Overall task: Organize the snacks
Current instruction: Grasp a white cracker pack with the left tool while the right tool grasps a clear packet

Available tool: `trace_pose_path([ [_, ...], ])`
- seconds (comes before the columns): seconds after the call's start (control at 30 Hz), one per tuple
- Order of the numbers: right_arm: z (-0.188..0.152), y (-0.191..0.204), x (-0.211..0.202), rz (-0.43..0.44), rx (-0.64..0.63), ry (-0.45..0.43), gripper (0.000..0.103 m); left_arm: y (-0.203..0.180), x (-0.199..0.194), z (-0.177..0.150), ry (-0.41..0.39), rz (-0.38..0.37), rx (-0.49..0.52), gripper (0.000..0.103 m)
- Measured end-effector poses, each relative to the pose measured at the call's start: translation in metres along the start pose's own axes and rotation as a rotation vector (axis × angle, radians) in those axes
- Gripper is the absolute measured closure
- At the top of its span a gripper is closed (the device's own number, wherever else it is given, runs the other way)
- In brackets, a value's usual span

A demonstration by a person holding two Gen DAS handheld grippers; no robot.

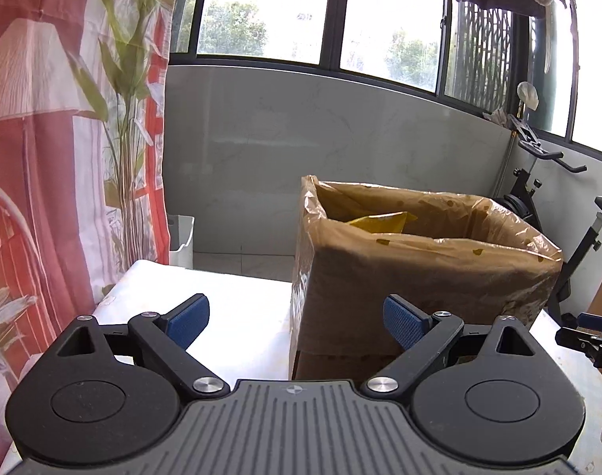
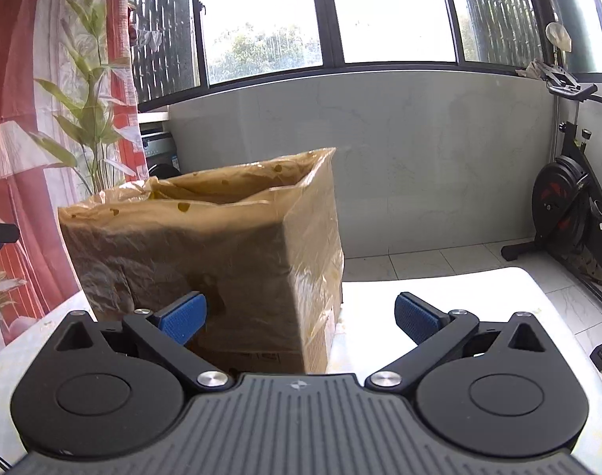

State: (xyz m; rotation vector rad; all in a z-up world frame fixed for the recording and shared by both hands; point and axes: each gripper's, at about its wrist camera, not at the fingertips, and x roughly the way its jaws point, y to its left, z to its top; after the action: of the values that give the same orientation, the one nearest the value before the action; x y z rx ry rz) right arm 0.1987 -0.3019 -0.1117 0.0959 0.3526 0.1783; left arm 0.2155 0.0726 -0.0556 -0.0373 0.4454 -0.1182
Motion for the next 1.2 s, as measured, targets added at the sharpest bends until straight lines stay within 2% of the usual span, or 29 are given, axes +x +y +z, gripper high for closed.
trace_pose_path([
  [0.1, -0.019, 0.004, 0.007, 0.019, -0.051, 0.044, 0.0, 0.004, 0.002, -0.02, 0.031, 0.03, -0.001, 0.01],
  [0.2, -0.038, 0.006, 0.02, 0.049, -0.078, 0.119, 0.008, 0.008, 0.003, -0.035, 0.053, 0.05, -0.039, 0.011],
  [0.3, -0.057, 0.009, 0.03, 0.064, -0.117, 0.153, 0.013, 0.01, 0.004, -0.049, 0.075, 0.063, -0.069, 0.011],
  [0.37, -0.069, 0.01, 0.038, 0.057, -0.136, 0.187, 0.024, 0.009, 0.004, -0.058, 0.093, 0.072, -0.07, 0.012],
  [0.43, -0.08, 0.007, 0.045, 0.072, -0.123, 0.229, 0.03, 0.008, 0.005, -0.064, 0.105, 0.074, -0.063, 0.015],
  [0.73, -0.095, -0.011, 0.052, -0.003, -0.034, 0.247, 0.03, 0.008, 0.01, -0.081, 0.168, 0.053, -0.023, 0.015],
  [0.8, -0.094, -0.015, 0.054, -0.003, -0.017, 0.261, 0.034, 0.006, 0.013, -0.085, 0.181, 0.043, -0.012, 0.016],
  [0.83, -0.095, -0.017, 0.056, 0.004, -0.014, 0.276, 0.041, 0.004, 0.013, -0.088, 0.188, 0.035, -0.002, 0.016],
  [0.97, -0.097, -0.012, 0.055, 0.003, -0.041, 0.275, 0.049, -0.004, 0.016, -0.098, 0.216, 0.002, 0.046, 0.016],
  [1.1, -0.101, -0.003, 0.053, 0.016, -0.084, 0.268, 0.051, -0.013, 0.016, -0.109, 0.233, -0.04, 0.105, 0.016],
  [1.2, -0.103, -0.001, 0.05, 0.027, -0.099, 0.265, 0.051, -0.019, 0.016, -0.116, 0.25, -0.073, 0.143, 0.02],
])
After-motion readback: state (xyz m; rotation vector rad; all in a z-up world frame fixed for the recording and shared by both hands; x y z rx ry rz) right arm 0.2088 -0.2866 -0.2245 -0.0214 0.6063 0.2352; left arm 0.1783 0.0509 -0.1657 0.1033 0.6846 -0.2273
